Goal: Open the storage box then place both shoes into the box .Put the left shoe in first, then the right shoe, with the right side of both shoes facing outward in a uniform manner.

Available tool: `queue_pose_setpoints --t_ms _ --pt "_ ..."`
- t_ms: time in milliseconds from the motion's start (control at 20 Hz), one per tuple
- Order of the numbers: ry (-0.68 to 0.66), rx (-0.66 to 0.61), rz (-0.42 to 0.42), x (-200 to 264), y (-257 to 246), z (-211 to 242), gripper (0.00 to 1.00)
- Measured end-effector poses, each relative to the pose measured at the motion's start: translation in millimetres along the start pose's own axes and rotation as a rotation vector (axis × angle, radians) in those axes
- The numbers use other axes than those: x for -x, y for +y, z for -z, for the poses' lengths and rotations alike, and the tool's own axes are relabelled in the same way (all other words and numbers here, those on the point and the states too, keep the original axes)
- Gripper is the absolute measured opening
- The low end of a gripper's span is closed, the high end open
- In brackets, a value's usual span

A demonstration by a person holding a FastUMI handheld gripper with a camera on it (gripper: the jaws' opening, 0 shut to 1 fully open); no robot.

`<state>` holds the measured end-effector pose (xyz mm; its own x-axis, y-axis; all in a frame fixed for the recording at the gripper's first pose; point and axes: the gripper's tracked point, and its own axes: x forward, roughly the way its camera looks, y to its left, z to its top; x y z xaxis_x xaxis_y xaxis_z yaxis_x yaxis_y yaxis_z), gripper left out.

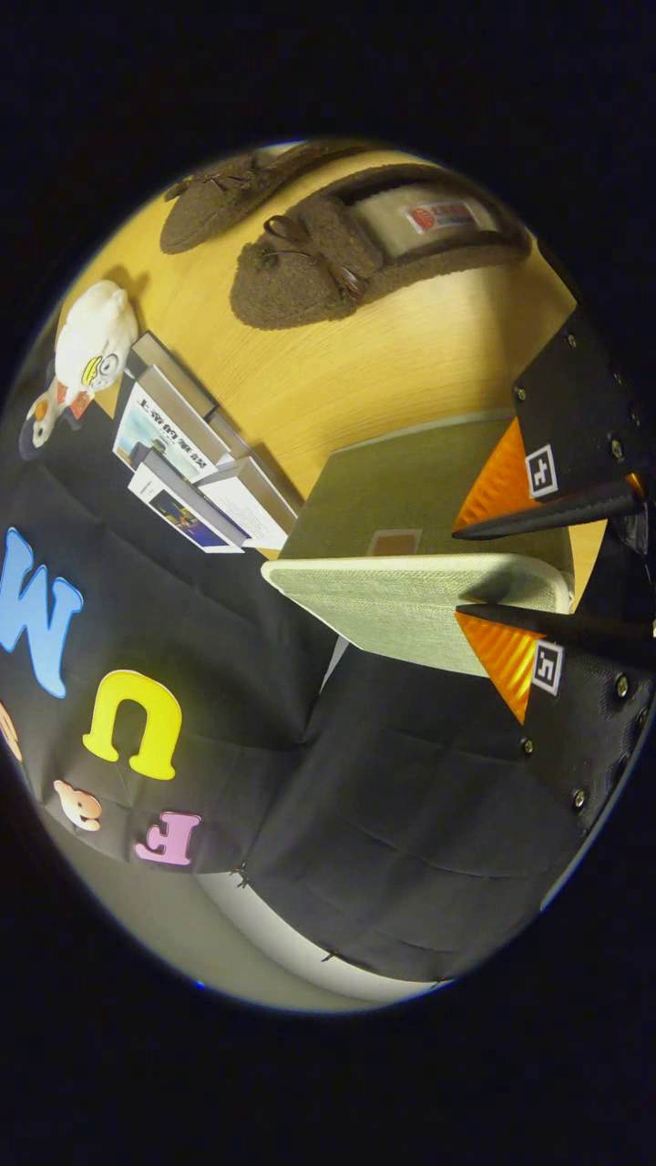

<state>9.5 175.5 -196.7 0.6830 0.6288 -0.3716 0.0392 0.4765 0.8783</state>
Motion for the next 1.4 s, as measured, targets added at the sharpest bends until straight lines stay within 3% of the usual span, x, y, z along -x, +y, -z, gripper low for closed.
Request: queue_pose_setpoints --t_ms 150,200,300,400,550,900,1400 --pt "0.017 -0.009 -0.015 12 0 -6 0.42" --pt "0.024 -0.024 -0.028 -6 2 1 0.16" --pt "0.047 0.000 -0.030 -2 0 3 0.14" --pt "0.033 0.023 0.001 3 0 -1 0.00" --pt "0.034 0.054 0.029 2 5 -4 0.00" --pt "0.014 0.085 -0.041 10 67 -23 0.00" --pt "0.043 0.267 -0.089 -15 170 -8 0.00"
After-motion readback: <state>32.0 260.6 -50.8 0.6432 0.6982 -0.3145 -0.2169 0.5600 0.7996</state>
